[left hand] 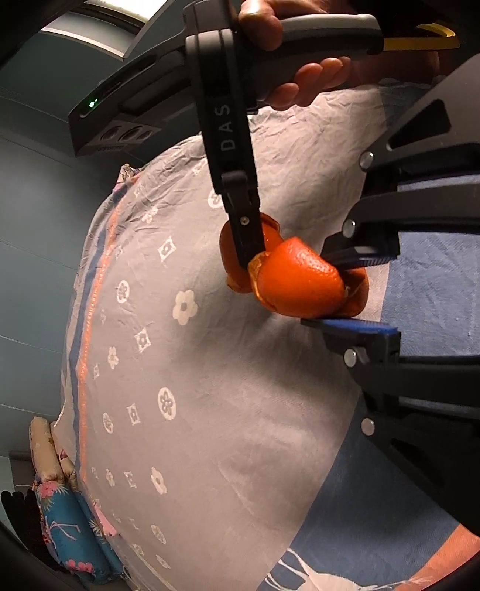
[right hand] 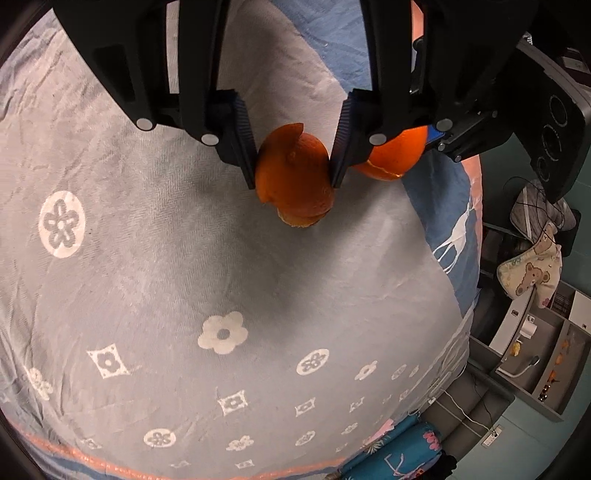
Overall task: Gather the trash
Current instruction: 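Grasp one orange peel with the left gripper while the right grasps another, then lift and carry both orange peels over the yellow-rimmed bin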
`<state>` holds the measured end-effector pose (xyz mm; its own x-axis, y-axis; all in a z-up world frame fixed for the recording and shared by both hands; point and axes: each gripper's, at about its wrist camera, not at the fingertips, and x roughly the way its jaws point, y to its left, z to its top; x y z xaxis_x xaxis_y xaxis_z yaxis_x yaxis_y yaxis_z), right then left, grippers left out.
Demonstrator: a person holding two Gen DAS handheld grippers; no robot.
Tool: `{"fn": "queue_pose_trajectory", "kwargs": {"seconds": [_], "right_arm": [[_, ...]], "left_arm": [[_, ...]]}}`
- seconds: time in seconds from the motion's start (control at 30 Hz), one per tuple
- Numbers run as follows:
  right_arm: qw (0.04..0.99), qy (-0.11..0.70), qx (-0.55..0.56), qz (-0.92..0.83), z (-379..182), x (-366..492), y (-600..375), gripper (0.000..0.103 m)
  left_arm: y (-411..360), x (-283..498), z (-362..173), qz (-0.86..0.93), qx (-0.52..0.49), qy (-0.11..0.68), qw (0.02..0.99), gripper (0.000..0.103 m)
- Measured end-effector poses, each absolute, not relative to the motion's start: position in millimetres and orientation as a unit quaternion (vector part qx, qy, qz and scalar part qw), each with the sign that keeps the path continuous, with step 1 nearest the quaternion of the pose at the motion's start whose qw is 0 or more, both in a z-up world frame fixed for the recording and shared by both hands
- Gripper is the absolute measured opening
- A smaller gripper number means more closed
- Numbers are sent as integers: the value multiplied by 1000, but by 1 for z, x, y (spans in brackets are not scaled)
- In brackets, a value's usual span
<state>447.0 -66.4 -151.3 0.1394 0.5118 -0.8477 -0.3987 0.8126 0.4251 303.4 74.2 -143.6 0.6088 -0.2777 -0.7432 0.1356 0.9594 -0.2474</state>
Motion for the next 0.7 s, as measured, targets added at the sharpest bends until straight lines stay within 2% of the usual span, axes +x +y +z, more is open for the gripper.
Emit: {"fn": "queue_pose_trajectory", "kwargs": {"seconds": [0.7], "right_arm": [[797,522,74,295,-78,403,-110,37]], "left_arm": [[84,254,-72,-104,-90,364,921,21]]}}
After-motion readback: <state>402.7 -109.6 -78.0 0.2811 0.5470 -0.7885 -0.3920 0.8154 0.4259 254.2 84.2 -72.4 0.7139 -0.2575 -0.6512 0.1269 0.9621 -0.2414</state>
